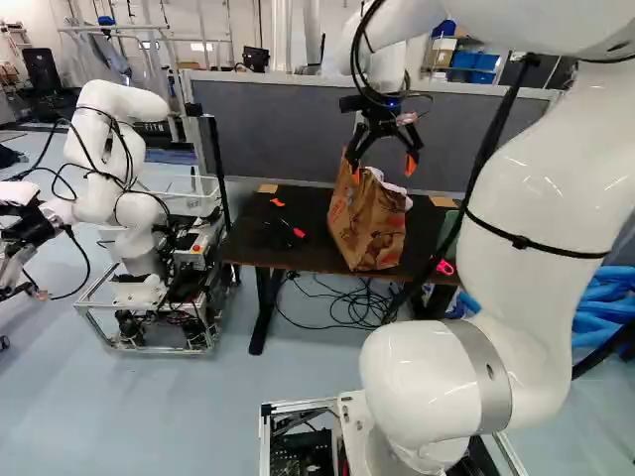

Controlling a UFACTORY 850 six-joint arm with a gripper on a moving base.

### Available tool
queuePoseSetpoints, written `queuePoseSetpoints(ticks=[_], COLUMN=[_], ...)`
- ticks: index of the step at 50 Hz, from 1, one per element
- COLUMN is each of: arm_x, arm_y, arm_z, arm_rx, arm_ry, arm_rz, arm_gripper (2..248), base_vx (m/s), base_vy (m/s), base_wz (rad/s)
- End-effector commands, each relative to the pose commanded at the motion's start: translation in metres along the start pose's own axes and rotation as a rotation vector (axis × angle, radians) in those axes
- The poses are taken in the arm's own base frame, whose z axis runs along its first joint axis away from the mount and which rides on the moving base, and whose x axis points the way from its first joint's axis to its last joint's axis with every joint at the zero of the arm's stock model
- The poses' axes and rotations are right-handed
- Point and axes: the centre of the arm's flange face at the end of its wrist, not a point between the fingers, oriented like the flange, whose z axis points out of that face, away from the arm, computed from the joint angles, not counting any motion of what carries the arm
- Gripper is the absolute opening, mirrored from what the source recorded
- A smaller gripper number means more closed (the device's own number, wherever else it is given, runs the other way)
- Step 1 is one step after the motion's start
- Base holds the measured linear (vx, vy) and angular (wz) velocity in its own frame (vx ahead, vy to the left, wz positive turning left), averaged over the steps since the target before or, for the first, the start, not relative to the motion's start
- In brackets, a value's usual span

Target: Pick up the bag on the ground and place it on the table

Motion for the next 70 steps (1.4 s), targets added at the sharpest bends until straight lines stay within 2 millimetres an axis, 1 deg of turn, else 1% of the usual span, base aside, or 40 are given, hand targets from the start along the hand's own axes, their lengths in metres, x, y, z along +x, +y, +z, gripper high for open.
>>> queuePoseSetpoints(ticks=[10, 16, 46, 70], arm_x=[-0.014, -0.018, -0.019, -0.019], arm_y=[0.002, 0.002, 0.003, 0.003], arm_z=[-0.015, -0.019, -0.020, -0.020], arm_rx=[-0.002, -0.002, -0.002, -0.002], arm_ry=[-0.025, -0.032, -0.034, -0.034], arm_rz=[0.006, 0.007, 0.007, 0.007], arm_gripper=[247, 247, 247, 247], base_vx=[0.000, 0.000, 0.000, -0.043], base_vy=[0.000, 0.000, 0.000, 0.002], base_wz=[0.000, 0.000, 0.000, 0.003])
